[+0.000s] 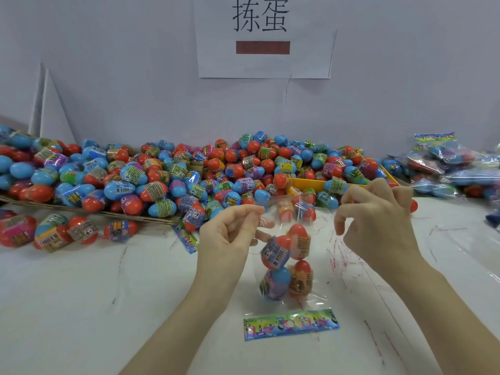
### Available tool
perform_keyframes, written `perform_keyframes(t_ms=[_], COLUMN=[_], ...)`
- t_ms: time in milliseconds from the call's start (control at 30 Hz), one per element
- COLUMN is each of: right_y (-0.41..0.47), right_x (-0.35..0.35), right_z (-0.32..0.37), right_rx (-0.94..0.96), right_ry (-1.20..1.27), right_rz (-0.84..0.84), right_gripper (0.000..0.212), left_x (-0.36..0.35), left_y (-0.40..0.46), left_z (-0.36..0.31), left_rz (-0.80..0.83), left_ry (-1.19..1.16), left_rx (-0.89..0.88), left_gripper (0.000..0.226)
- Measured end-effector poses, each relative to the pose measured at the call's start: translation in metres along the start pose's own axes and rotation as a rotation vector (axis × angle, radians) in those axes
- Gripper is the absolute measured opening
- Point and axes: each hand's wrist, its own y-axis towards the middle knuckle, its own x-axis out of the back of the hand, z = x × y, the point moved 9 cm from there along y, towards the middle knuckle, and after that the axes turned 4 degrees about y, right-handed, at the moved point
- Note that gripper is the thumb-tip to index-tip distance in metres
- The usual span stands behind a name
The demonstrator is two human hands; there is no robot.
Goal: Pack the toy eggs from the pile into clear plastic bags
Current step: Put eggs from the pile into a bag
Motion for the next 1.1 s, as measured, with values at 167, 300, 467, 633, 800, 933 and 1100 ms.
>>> perform_keyframes(t_ms=[167, 300, 467, 633, 800, 933, 1100], right_y=[0.0, -0.001, -0.001, -0.003, -0.01, -0.015, -0.005], right_x=[0.007, 0.005, -0.001, 0.017, -0.04, -0.03, -0.001], right_z=[-0.006, -0.001, -0.011, -0.018, -0.035, -0.06, -0.049], right_rx=[-0.086, -0.123, -0.18, -0.279, -0.512, -0.711, -0.375], right_ry=[0.003, -0.15, -0.152, 0.136, 0.344, 0.451, 1.002], right_rz=[0.002, 0.062, 0.065, -0.095, 0.296, 0.215, 0.329], right_gripper=[0.047, 0.019, 0.075, 0.05, 0.087, 0.109, 0.039], left_x=[-0.001, -0.001, -0.001, -0.001, -0.001, -0.003, -0.003], left_y=[0.0, 0.0, 0.001, 0.001, 0.001, 0.002, 0.002], left_z=[0.0, 0.0, 0.001, 0.002, 0.001, 0.002, 0.003], left_rz=[0.013, 0.008, 0.011, 0.014, 0.018, 0.029, 0.04], left_ry=[0.005, 0.004, -0.003, 0.008, 0.005, 0.003, 0.016], left_rx=[0.0, 0.007, 0.014, 0.011, 0.013, 0.016, 0.022], left_gripper=[0.025, 0.025, 0.025, 0.025, 0.024, 0.024, 0.024])
